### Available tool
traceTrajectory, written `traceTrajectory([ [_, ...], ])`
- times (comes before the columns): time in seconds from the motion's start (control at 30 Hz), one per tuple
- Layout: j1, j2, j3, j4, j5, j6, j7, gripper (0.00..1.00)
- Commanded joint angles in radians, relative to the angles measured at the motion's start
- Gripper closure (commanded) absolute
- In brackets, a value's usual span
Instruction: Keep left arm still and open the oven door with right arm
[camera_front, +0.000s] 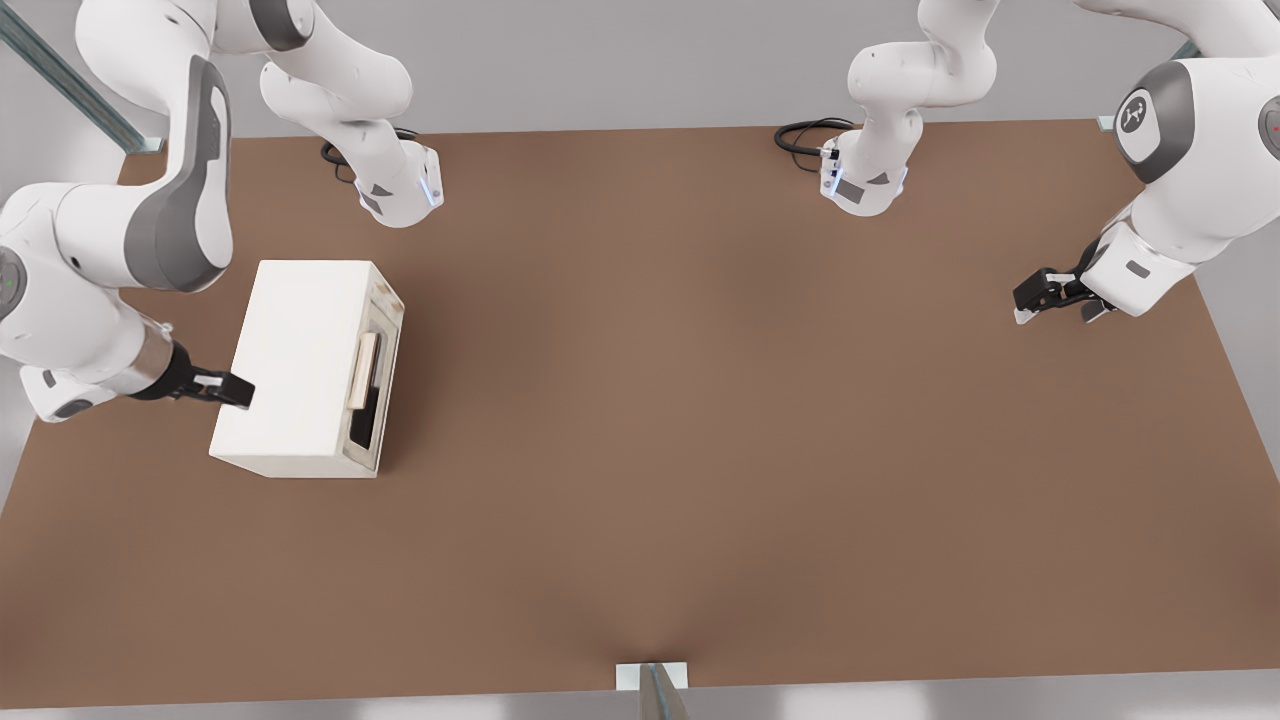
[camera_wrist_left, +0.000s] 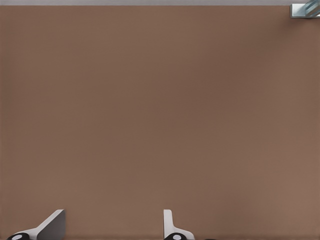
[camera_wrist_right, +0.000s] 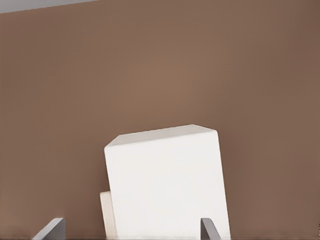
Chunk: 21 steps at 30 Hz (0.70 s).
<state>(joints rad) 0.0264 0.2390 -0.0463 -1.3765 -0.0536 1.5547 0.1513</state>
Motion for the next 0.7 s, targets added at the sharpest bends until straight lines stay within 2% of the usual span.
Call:
traceTrajectory([
  [0.0,0.0,-0.001,0.0,0.001,0.0,-0.044,-0.07,0.0],
  [0.13,0.067,0.028,0.002,-0.006,-0.032,-0.058,-0.062,0.0],
  [0.2,0.219,0.078,0.003,-0.027,-0.224,-0.068,0.083,0.0],
  [0.23,0.271,0.102,0.002,-0.041,-0.273,-0.07,0.158,0.0],
  [0.53,0.305,0.126,0.002,-0.084,-0.311,-0.116,0.26,0.0],
  [0.57,0.273,0.123,-0.004,-0.07,-0.292,-0.117,0.235,0.0],
  [0.6,0.216,0.118,-0.007,-0.023,-0.201,-0.163,0.108,0.0],
  [0.67,0.004,0.114,-0.006,0.103,0.079,-0.303,-0.085,0.0],
])
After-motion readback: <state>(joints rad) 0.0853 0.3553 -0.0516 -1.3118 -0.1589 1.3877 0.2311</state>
